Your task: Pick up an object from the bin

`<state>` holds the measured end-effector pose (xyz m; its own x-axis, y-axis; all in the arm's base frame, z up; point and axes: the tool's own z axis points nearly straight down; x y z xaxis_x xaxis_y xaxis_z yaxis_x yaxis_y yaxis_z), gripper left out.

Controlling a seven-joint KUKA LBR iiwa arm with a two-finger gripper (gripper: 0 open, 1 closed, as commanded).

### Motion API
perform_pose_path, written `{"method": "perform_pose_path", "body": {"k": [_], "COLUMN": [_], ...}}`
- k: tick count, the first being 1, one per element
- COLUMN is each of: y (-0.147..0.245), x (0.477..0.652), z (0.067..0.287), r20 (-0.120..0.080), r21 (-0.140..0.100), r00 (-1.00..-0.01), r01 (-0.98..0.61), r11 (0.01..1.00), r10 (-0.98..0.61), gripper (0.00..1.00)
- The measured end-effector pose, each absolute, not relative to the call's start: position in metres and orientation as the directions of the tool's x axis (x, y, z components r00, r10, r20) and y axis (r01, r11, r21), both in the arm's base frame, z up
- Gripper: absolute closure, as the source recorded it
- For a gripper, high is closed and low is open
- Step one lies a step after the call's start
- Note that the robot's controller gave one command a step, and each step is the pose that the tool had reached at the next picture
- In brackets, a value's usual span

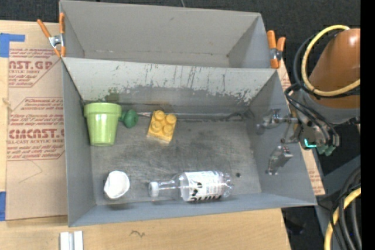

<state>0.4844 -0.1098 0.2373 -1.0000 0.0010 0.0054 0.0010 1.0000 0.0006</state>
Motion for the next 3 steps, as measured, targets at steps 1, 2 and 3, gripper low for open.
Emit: {"method": "perform_pose_path", "body": {"k": [1, 2, 3], "y": [-0.109, -0.100, -0.032], "x": [0.486, 0.486, 0.483], "z": [0.240, 0.226, 0.156], "r20": [-0.001, -0.009, 0.005], "r21": [-0.001, -0.004, 0.005], "r00": [-1.000, -0.999, -0.983], "r01": [-0.001, -0.047, -0.185], "r11": [1.000, 0.999, 0.983], "r10": [-0.001, -0.047, -0.185], "gripper": [0.00, 0.00, 0.00]}}
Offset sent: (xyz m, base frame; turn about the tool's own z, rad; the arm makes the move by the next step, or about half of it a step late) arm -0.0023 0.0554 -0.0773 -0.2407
